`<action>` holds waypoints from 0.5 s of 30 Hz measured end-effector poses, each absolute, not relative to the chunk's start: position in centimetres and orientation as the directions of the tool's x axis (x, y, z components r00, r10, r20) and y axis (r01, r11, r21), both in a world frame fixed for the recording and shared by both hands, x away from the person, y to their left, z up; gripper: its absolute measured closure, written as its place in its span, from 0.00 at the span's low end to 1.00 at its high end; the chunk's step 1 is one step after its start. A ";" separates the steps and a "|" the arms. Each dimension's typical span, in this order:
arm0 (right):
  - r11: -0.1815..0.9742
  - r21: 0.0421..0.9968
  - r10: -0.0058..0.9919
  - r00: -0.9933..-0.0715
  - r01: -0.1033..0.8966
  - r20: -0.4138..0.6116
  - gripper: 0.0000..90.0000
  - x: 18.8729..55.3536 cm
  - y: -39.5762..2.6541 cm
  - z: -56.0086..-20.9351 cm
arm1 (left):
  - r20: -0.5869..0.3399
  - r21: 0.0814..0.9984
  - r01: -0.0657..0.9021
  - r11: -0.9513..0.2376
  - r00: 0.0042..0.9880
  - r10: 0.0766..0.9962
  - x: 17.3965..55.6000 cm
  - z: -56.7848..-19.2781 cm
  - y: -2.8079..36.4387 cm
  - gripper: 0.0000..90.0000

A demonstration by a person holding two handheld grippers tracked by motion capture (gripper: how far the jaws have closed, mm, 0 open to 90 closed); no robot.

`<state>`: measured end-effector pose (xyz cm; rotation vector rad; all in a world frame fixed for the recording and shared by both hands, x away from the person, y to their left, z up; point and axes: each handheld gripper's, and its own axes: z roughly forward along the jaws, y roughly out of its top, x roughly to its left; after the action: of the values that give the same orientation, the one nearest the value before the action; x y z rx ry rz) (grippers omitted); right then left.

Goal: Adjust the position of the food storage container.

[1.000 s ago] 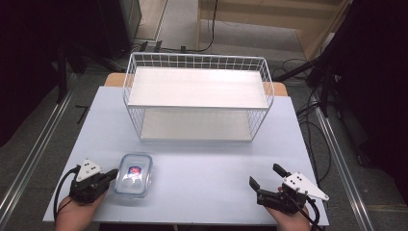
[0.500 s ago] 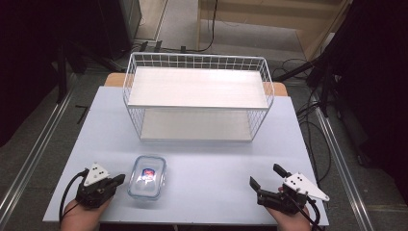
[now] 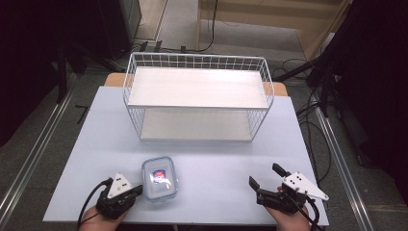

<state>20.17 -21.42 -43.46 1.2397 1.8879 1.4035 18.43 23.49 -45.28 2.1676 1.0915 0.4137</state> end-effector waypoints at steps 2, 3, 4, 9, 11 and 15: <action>0.065 0.922 0.869 -0.475 0.382 0.136 0.08 20.2 -21.4 -43.5 | -0.024 0.690 0.575 -0.440 0.625 0.780 18.5 -45.4 22.0 1.00; 0.064 0.922 0.870 -0.474 0.383 0.137 0.08 20.2 -21.4 -43.5 | -0.024 0.690 0.568 -0.449 0.638 0.769 18.4 -45.5 21.3 1.00; 0.064 0.922 0.870 -0.474 0.382 0.136 0.08 20.2 -21.4 -43.5 | -0.034 0.696 0.561 -0.449 0.650 0.759 18.3 -45.6 20.6 1.00; 0.061 0.921 0.870 -0.473 0.384 0.140 0.08 20.2 -21.5 -43.5 | -0.062 0.721 0.533 -0.442 0.685 0.726 17.8 -45.5 18.5 1.00; 0.059 0.921 0.870 -0.473 0.384 0.141 0.08 20.2 -21.5 -43.5 | -0.051 0.725 0.533 -0.437 0.674 0.737 17.8 -45.4 18.8 1.00; 0.055 0.923 0.868 -0.475 0.380 0.144 0.08 20.1 -21.6 -43.4 | -0.056 0.739 0.568 -0.363 0.588 0.807 18.9 -45.2 21.3 1.00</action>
<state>20.07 -21.58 -43.41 1.2460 1.8825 1.4139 18.88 21.27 -45.24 2.0756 1.0887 0.4116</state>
